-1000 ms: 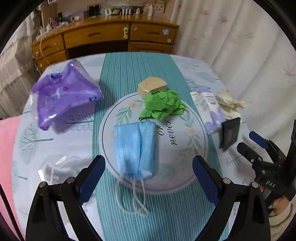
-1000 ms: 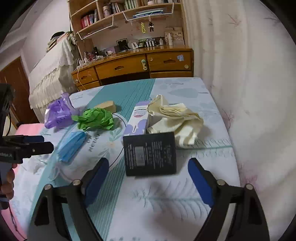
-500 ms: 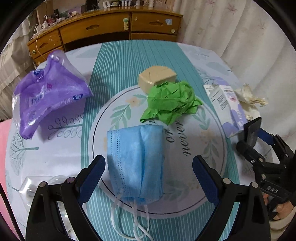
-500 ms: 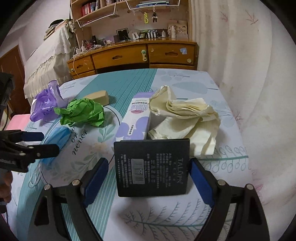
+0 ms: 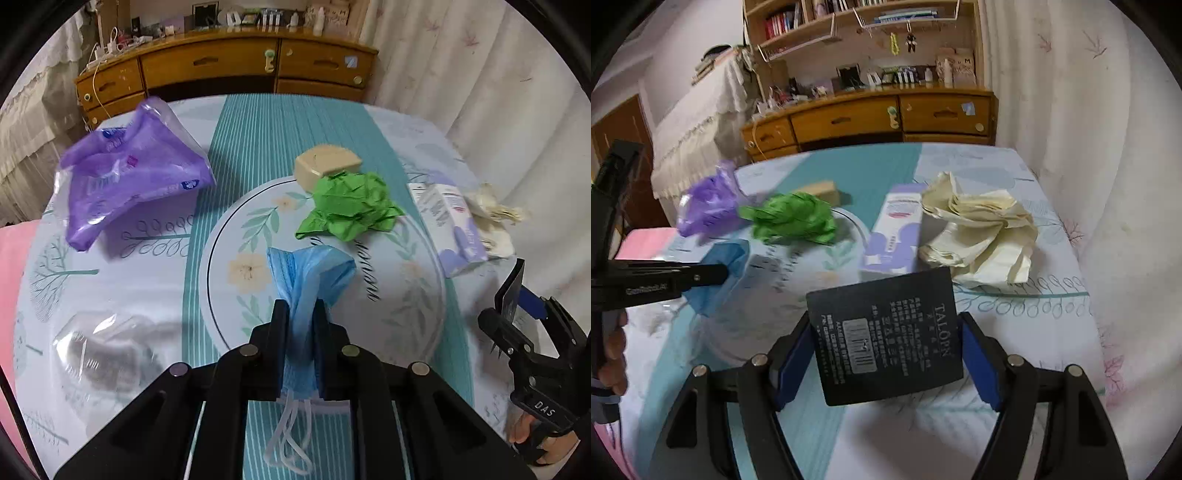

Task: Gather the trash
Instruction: 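Grasp the blue face mask with the left tool while the right tool grasps the black tag card, then carry the mask and tag card down over the bin and release both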

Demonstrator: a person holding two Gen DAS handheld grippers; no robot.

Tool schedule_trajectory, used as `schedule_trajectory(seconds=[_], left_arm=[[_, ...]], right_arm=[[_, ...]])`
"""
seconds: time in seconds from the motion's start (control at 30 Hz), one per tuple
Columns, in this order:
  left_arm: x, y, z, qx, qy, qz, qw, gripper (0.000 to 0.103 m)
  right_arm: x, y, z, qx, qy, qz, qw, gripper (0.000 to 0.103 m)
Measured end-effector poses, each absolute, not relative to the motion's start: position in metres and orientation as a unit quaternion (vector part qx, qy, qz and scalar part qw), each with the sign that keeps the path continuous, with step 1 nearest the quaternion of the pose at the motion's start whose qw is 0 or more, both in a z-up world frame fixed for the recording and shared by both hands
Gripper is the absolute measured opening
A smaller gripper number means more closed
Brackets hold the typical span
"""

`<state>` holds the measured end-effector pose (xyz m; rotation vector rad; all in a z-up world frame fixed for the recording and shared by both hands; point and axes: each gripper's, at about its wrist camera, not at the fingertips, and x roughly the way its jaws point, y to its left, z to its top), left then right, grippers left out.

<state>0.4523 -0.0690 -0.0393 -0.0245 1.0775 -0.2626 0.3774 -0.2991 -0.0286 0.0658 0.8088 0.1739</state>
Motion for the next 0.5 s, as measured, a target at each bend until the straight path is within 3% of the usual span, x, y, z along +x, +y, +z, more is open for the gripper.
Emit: schedule_trajectory(seconds=[0.5], left_arm=[[0.318, -0.057, 0.037, 0.006, 0.478, -0.191, 0.857, 0.011]], right_arm=[[0.248, -0.254, 0.042, 0.025, 0.347, 0.142, 0.927, 0.075]])
